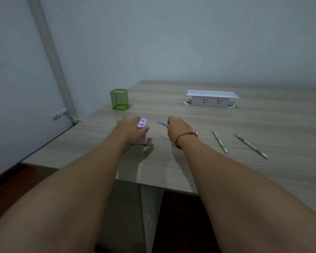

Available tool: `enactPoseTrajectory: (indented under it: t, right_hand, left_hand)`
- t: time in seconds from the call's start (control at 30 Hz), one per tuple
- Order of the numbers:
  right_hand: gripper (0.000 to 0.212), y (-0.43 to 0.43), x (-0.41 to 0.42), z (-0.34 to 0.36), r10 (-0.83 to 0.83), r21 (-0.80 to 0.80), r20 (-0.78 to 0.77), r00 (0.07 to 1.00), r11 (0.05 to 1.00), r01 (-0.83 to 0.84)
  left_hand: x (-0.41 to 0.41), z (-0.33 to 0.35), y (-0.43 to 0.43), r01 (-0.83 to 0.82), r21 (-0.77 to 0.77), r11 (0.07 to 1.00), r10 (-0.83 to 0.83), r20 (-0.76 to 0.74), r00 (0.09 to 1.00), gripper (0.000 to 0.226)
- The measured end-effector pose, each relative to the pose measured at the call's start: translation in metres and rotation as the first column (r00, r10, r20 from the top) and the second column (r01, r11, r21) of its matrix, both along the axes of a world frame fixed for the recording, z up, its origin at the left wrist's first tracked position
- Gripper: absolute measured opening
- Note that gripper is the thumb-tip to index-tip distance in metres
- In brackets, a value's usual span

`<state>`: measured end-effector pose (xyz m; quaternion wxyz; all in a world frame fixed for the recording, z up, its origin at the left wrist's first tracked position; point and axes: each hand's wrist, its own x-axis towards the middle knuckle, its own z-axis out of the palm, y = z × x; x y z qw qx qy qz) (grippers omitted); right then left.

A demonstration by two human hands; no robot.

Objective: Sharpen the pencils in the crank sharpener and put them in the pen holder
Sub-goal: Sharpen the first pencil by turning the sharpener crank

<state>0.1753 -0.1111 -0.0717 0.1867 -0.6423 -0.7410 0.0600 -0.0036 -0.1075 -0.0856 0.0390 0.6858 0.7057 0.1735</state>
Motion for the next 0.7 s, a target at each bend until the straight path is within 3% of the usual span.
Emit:
enactPoseTrajectory:
  t: [0.23, 0.5, 0.7]
  right_hand:
    - [0.026, -0.044, 0.016, 0.010, 0.080, -0.056, 0.101, 0.992, 0.996, -0.074]
    - [0.024, -0.053, 0.005, 0.005, 0.090, 0.029, 0.086, 0.992, 0.995, -0.092]
    - [0.024, -0.047, 0.006, -0.007, 0.067, -0.006, -0.047, 0.997, 0.998, -0.067]
  left_hand:
    - [0.019, -0.005, -0.044, -0.085, -0.015, 0.996, 0.086, 0.112, 0.990, 0.058]
    - [0.017, -0.013, -0.048, -0.084, 0.046, 0.995, 0.059, 0.401, 0.914, 0.042]
    - [0.021, -0.012, -0.043, -0.083, 0.104, 0.991, 0.016, 0.529, 0.848, 0.041]
